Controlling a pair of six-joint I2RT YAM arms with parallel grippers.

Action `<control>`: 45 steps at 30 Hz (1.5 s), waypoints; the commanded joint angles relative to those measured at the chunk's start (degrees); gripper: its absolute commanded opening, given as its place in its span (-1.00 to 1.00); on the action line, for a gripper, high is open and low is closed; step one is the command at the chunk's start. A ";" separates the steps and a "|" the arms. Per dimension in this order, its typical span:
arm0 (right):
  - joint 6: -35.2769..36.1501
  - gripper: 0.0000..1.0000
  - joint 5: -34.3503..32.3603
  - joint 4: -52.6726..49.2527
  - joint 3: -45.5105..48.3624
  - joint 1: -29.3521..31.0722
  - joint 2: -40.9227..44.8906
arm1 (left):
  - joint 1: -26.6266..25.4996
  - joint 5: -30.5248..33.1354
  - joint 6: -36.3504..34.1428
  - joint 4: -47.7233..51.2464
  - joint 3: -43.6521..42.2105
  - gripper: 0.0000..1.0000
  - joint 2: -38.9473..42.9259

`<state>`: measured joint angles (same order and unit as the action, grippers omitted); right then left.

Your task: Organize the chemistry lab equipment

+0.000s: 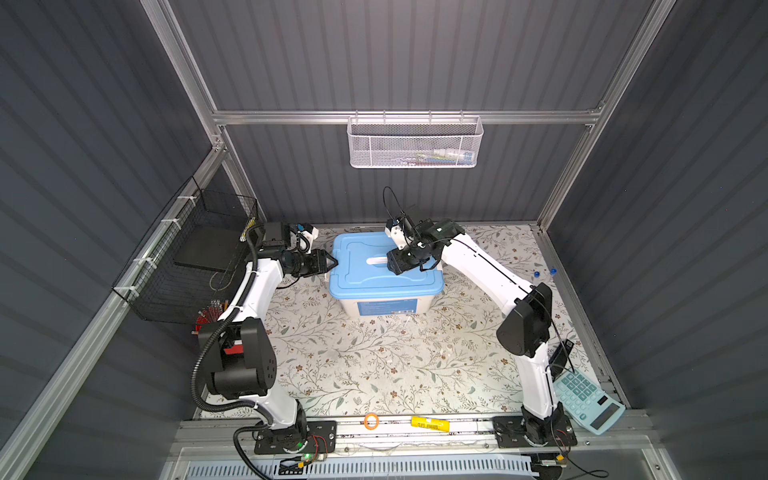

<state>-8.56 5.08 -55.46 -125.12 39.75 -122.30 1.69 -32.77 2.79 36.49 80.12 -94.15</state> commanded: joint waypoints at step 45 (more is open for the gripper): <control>-0.41 0.17 1.59 1.08 3.13 0.16 1.89 | -1.08 3.31 0.20 1.72 0.28 0.06 -2.18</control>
<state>-8.75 5.76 -53.39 -122.78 39.72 -120.99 1.15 -31.46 3.84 34.85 79.66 -95.92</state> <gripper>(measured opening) 0.583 0.534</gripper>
